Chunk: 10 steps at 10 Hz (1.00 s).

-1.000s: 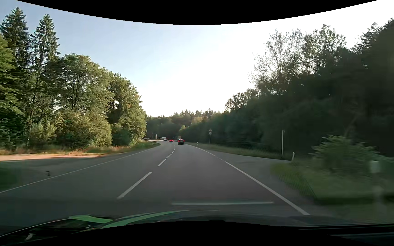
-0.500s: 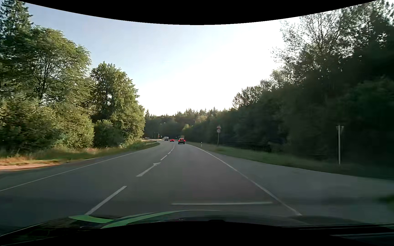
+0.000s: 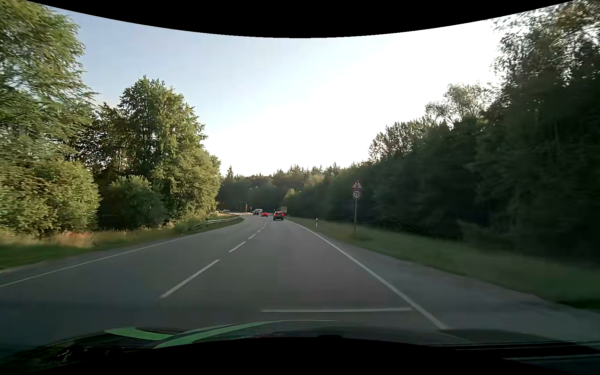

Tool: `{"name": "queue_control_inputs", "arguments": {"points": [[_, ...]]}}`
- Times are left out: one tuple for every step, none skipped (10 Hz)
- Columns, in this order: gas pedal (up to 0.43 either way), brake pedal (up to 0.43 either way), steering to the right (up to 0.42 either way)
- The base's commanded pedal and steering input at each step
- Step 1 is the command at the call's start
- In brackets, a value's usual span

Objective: Follow the waypoints while adhering to traffic rules and regulations

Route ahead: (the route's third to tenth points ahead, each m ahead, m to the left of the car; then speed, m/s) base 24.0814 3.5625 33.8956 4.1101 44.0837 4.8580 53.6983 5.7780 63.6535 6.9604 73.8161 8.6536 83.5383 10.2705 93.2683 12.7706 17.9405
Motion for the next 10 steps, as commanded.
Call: {"name": "queue_control_inputs", "arguments": {"points": [[0.000, 0.000, -0.013], [0.000, 0.000, -0.013], [0.000, 0.000, -0.013], [0.000, 0.000, -0.013], [0.000, 0.000, -0.013], [0.000, 0.000, -0.013], [0.000, 0.000, -0.013], [0.000, 0.024, -0.013], [0.000, 0.061, -0.013], [0.000, 0.134, -0.013]]}}
